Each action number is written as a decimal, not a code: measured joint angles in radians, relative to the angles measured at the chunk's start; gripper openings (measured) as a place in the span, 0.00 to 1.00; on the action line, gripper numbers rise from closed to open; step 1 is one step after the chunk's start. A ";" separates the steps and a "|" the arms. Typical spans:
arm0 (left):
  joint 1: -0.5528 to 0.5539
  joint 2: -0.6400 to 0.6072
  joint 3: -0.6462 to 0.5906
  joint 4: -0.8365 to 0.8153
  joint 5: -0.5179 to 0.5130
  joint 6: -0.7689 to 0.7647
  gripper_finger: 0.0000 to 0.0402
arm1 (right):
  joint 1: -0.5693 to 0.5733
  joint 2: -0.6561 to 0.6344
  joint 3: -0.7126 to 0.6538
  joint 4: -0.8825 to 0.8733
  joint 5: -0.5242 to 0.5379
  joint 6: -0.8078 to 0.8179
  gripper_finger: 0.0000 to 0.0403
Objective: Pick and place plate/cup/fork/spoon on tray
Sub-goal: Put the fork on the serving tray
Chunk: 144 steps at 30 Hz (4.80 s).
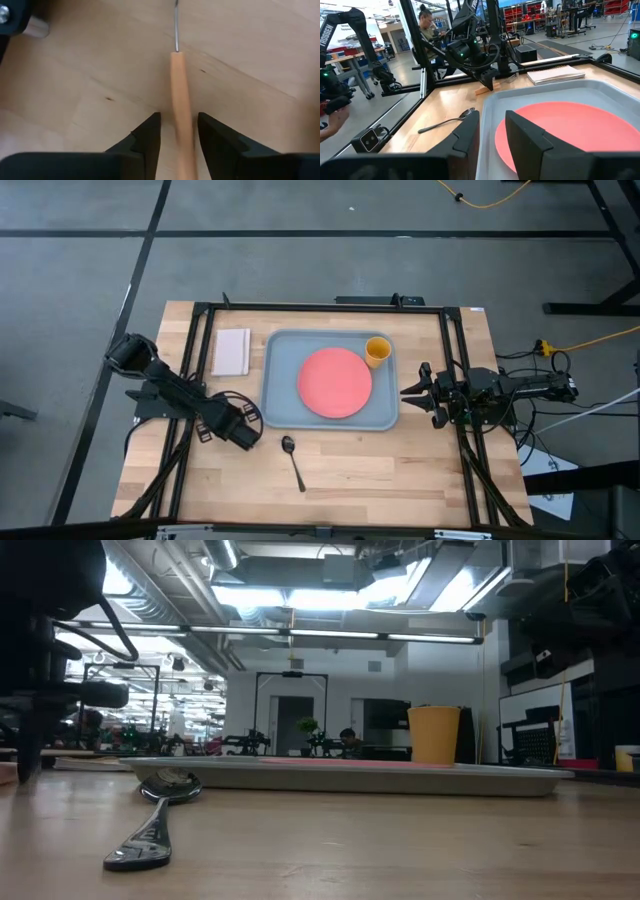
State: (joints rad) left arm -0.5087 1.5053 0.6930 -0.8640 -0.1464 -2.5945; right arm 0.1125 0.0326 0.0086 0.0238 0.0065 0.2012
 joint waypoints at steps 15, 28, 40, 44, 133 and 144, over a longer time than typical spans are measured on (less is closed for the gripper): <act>0.098 0.003 0.057 -0.020 0.014 0.063 0.08 | 0.000 0.000 0.000 0.000 0.000 0.000 0.25; 0.327 0.135 0.446 -0.437 0.003 0.331 0.08 | 0.000 0.000 0.000 0.000 0.000 0.000 0.25; 0.585 0.513 0.848 -0.608 -0.009 0.861 0.08 | 0.000 0.000 0.000 0.000 0.000 0.000 0.25; 0.601 0.594 0.899 -0.612 -0.019 0.923 0.08 | 0.000 0.000 0.000 0.000 0.000 0.000 0.25; 0.751 0.628 0.865 -0.474 -0.125 1.165 0.26 | 0.000 0.000 0.000 0.000 0.000 0.000 0.25; 0.747 0.629 0.812 -0.462 -0.119 1.142 0.26 | 0.000 0.000 0.000 0.000 0.000 0.000 0.25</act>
State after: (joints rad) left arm 0.2382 2.1345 1.5049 -1.3262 -0.2656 -1.4526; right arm 0.1127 0.0322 0.0086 0.0235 0.0063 0.2012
